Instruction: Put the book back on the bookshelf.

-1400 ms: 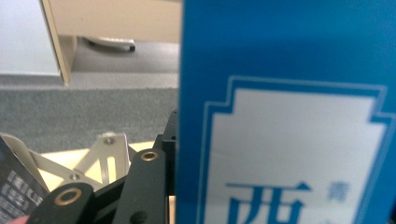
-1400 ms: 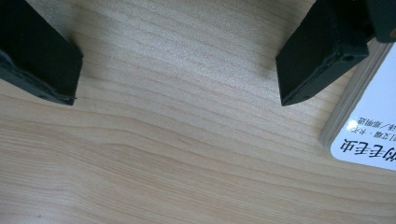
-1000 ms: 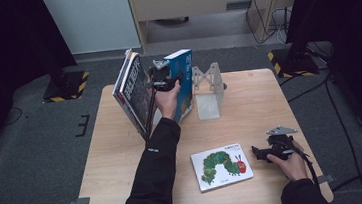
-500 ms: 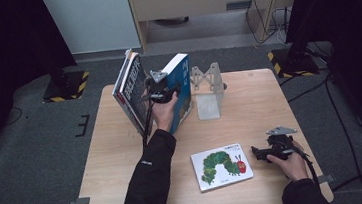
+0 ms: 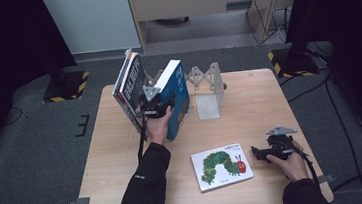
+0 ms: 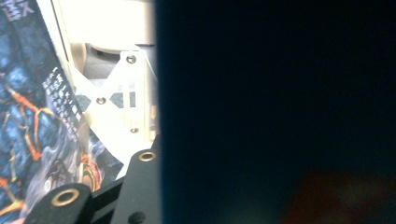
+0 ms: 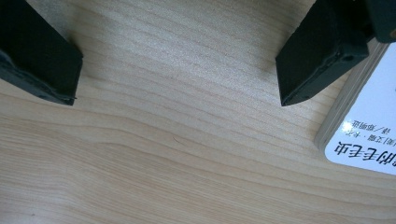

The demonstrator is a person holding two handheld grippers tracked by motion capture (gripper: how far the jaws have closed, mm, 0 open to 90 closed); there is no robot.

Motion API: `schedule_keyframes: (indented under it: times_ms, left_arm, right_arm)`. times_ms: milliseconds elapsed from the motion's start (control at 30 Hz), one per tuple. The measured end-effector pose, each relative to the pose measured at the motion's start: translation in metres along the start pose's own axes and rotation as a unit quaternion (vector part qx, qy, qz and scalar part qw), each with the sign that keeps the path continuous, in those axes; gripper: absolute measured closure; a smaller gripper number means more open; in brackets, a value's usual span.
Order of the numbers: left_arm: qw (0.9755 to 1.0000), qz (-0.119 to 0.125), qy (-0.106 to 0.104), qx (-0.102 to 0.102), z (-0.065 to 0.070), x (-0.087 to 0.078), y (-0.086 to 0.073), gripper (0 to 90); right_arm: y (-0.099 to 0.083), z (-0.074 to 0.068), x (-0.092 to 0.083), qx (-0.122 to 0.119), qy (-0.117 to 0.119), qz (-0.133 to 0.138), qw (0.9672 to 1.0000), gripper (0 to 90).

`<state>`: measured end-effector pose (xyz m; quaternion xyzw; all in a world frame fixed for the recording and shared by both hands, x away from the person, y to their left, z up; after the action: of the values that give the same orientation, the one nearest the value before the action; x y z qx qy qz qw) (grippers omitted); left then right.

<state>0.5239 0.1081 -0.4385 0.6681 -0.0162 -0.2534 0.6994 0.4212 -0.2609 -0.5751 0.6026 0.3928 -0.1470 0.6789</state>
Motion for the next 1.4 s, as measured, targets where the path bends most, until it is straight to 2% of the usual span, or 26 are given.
schedule_keyframes:
  times_ms: [200, 300, 433, 533, 633, 733, 800, 1400]
  left_arm:
    - [0.9998, 0.015, -0.008, 0.005, 0.003, -0.004, -0.004, 57.4]
    - [0.9996, 0.019, -0.019, 0.013, 0.007, -0.007, -0.007, 56.5]
    - [0.999, 0.019, -0.037, 0.013, 0.011, -0.009, -0.009, 55.1]
    - [0.9988, 0.02, -0.043, 0.012, 0.013, -0.009, -0.011, 55.0]
    - [0.9991, 0.021, -0.036, 0.008, 0.012, -0.008, -0.014, 55.2]
    - [0.9995, 0.022, -0.02, 0.004, 0.011, -0.007, -0.014, 55.9]
    - [0.9996, 0.025, -0.009, 0.009, 0.011, -0.006, -0.014, 56.6]
    - [0.9997, 0.023, 0.012, 0.0, 0.019, 0.021, -0.005, 57.1]
  right_arm:
    - [0.0, 0.0, 0.0, 0.0, 0.0, 0.0, 1.0, 0.4]
    - [0.0, 0.0, 0.0, -0.001, 0.0, 0.0, 1.0, 0.4]
    - [0.0, 0.0, 0.0, -0.001, 0.0, 0.0, 1.0, 0.4]
    - [0.0, 0.0, 0.0, -0.001, 0.0, 0.0, 1.0, 0.4]
    - [0.0, -0.001, 0.0, -0.004, 0.002, 0.001, 1.0, 0.5]
    - [0.0, -0.001, 0.0, -0.004, 0.002, 0.001, 1.0, 0.5]
    - [0.0, -0.001, 0.0, -0.005, 0.003, 0.0, 1.0, 0.5]
    - [0.001, -0.001, 0.001, -0.011, 0.006, 0.001, 0.9999, 0.5]
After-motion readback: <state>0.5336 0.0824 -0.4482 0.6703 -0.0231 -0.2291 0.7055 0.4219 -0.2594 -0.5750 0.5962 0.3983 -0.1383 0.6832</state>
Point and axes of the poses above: each handheld gripper's, and its own axes: x roughly forward along the jaws, y roughly out of its top, z roughly to its right, the point moved 5 cm from there along x, roughly forward along the jaws, and after that the axes turned 2 degrees about x, right-handed, at the moved point
